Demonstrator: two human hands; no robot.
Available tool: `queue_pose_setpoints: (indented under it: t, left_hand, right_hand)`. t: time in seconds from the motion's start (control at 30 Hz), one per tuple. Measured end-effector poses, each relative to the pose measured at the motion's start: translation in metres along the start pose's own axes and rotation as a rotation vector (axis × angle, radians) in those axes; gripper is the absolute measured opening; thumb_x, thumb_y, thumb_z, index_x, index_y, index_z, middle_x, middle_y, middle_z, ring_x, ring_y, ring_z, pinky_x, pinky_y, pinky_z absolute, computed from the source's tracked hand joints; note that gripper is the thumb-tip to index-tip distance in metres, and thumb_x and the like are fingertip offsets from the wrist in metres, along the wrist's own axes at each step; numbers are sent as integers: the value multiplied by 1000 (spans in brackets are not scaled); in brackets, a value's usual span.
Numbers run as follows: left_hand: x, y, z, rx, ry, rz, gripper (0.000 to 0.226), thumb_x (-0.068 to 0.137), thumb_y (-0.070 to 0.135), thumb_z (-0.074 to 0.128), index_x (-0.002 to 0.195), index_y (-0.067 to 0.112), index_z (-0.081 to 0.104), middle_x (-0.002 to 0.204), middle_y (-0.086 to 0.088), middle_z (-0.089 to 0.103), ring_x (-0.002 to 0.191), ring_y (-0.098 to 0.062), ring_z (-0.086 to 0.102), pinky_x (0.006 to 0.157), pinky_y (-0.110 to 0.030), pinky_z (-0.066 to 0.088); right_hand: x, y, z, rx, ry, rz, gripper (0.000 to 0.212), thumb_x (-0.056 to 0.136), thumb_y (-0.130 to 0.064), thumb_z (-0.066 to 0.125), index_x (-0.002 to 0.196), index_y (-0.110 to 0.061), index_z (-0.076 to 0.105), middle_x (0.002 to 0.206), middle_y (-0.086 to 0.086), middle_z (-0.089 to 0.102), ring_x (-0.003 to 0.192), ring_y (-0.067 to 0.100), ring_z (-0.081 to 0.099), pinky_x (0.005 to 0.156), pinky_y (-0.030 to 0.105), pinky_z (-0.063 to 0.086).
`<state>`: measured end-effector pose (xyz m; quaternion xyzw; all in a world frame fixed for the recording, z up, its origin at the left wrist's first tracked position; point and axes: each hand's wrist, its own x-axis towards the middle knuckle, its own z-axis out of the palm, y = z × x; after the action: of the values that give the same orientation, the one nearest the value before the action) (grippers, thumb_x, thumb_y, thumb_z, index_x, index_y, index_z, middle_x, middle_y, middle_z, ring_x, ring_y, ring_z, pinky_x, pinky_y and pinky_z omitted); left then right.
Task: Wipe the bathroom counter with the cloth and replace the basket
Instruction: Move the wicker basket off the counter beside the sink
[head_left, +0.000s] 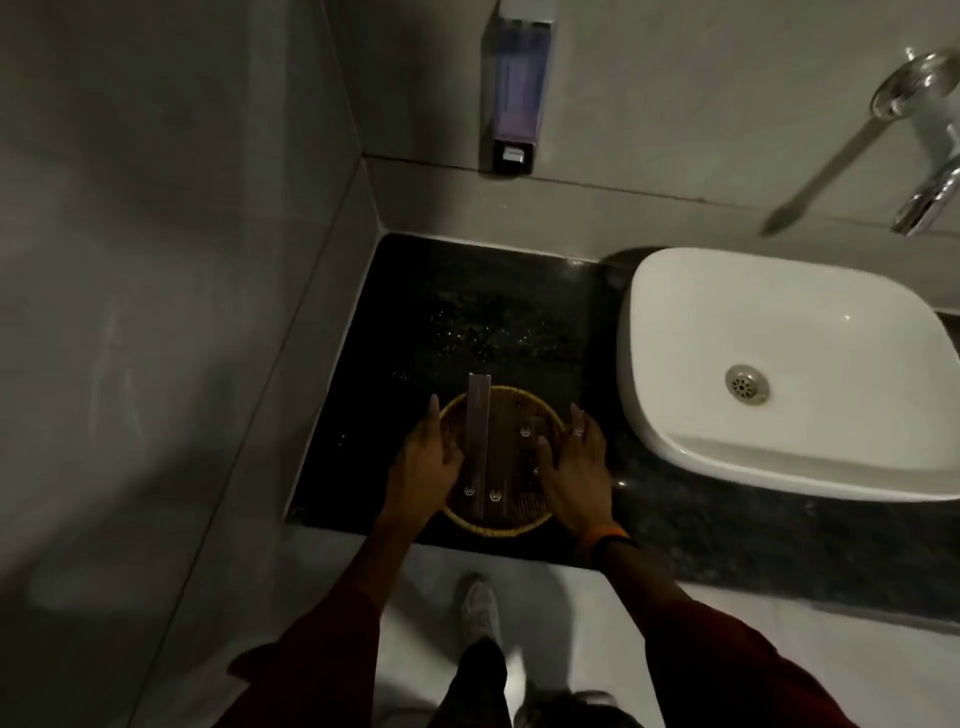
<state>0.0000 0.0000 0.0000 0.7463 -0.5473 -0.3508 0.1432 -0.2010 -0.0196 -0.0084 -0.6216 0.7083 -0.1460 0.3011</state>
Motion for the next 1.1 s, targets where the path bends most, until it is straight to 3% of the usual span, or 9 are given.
queue_pose_setpoints:
  t: [0.23,0.4,0.57,0.67,0.73,0.87,0.93,1.0,1.1]
  left_hand:
    - [-5,17,4,81,44,-105,62,101,17,47,157,21,22,133,-17,61,119,-36,62,100,-50,52]
    - [-42,37,41,11,28,-66,38,99,21,48,138,25,49,101,-7,69,84,-19,65,75,-36,56]
    - [-91,74,107,-159,-47,4,29,95,18,56,121,29,60,88,3,68,78,-11,68,66,-24,52]
    - [-115,113,153,-203,-119,14,32,94,22,60,125,29,60,91,5,71,82,-10,70,70,-26,57]
    - [-126,145,185,-198,-165,20,36,94,22,60,129,30,58,93,1,72,86,-15,71,80,-39,61]
    - [-145,221,253,-180,-160,85,42,93,23,60,134,32,56,100,3,73,93,-17,70,88,-39,59]
    - [-152,261,288,-187,-164,95,44,94,22,59,136,34,55,102,3,73,96,-17,70,88,-38,59]
    - [-155,299,319,-218,-188,94,47,93,20,59,137,34,53,109,1,73,101,-17,70,91,-39,59]
    - [-154,351,359,-222,-193,161,54,89,14,60,140,30,53,115,0,73,105,-16,70,94,-34,57]
  right_hand:
    - [-8,13,-8,197,-12,77,58,99,-2,42,155,-7,29,160,13,38,145,27,41,117,34,33]
    - [-43,57,-40,282,70,139,51,102,-2,42,152,-6,36,148,16,54,136,30,52,117,42,39]
    - [-83,132,-86,295,138,153,41,103,-2,38,141,-10,49,128,7,67,116,13,65,105,33,52]
    - [-103,185,-124,284,170,162,37,103,-2,38,133,-18,52,100,-17,64,88,-6,63,88,20,54]
    - [-112,225,-153,269,171,174,35,102,0,39,132,-13,52,96,-14,63,83,-2,63,84,26,57]
    - [-118,308,-216,211,223,186,36,102,4,40,126,-22,50,90,-23,58,74,-11,64,73,7,54]
    - [-117,347,-251,226,227,206,34,103,3,40,128,-16,54,97,-14,64,79,-9,63,82,16,56]
    - [-113,382,-284,233,245,218,32,104,-1,41,132,-7,54,108,0,68,91,7,67,91,36,59]
    - [-99,429,-328,246,290,239,32,104,-3,42,134,-5,54,116,14,71,102,26,68,96,46,57]
